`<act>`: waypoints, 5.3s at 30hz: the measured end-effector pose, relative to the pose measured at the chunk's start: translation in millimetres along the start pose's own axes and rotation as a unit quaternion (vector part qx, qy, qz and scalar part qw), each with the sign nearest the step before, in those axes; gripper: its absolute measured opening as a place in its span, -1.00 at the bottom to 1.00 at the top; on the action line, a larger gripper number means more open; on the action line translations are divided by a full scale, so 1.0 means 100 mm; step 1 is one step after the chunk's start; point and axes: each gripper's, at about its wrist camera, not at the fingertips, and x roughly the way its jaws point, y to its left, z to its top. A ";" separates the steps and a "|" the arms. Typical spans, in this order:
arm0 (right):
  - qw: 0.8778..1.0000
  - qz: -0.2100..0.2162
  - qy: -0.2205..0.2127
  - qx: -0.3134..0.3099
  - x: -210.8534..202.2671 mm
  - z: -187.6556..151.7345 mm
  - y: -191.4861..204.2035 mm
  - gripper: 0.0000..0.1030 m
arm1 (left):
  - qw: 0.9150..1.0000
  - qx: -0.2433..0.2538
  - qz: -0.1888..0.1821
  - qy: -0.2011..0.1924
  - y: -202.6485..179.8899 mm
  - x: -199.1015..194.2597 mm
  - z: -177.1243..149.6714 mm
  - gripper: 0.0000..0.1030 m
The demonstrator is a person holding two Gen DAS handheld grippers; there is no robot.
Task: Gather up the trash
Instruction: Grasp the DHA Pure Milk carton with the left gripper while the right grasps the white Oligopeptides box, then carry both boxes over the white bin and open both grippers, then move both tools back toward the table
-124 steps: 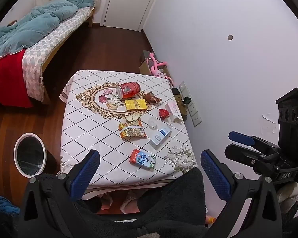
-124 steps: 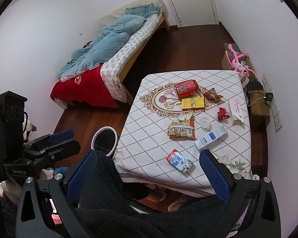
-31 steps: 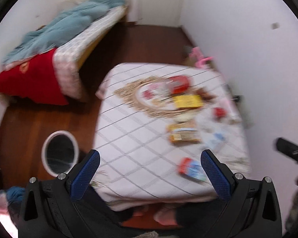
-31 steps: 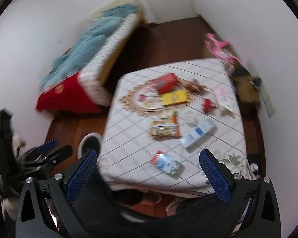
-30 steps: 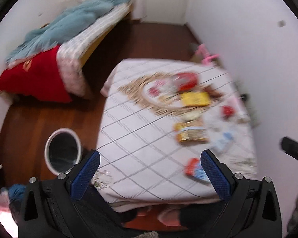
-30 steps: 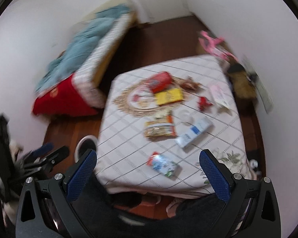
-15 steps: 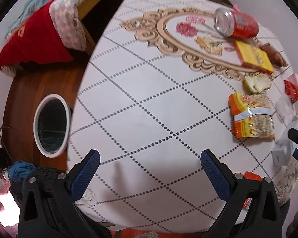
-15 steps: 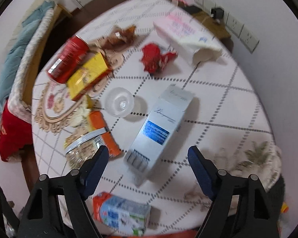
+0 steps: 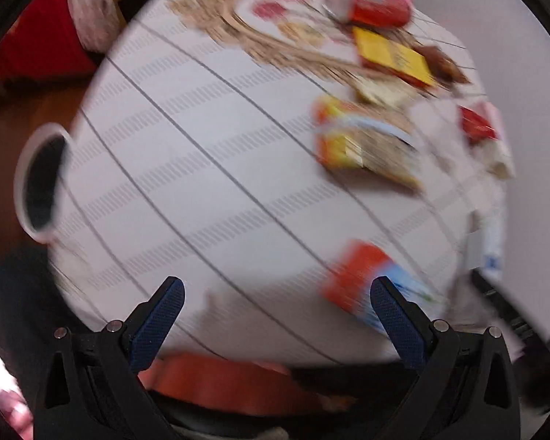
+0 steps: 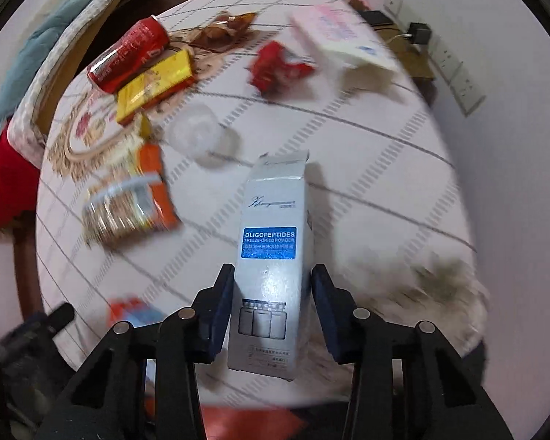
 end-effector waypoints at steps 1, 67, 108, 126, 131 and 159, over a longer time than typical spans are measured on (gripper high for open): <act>1.000 -0.004 0.000 0.002 -0.04 -0.08 -0.08 -0.14 | 1.000 -0.010 -0.016 0.013 -0.08 0.05 -0.04 1.00; 0.929 0.170 -0.052 -0.323 -0.76 -0.67 3.89 -0.16 | 0.954 -0.056 0.143 -0.258 3.03 -1.77 0.36 -0.10; 0.888 0.049 0.166 -0.426 2.15 -0.98 6.39 1.00 | 0.974 -0.207 0.082 -0.053 5.26 -0.08 0.76 0.97; 0.892 0.082 0.045 -0.443 0.87 -1.10 5.95 1.00 | 0.959 -0.204 0.106 -0.164 4.64 -1.08 0.15 0.98; 0.894 0.103 0.012 -0.436 0.45 -1.16 5.75 1.00 | 0.951 -0.200 0.129 -0.199 4.43 -1.34 -0.06 0.98; 0.984 0.099 -0.067 -0.132 -0.59 0.01 2.02 1.00 | 0.971 -0.018 0.112 -0.212 1.28 -0.62 0.59 0.98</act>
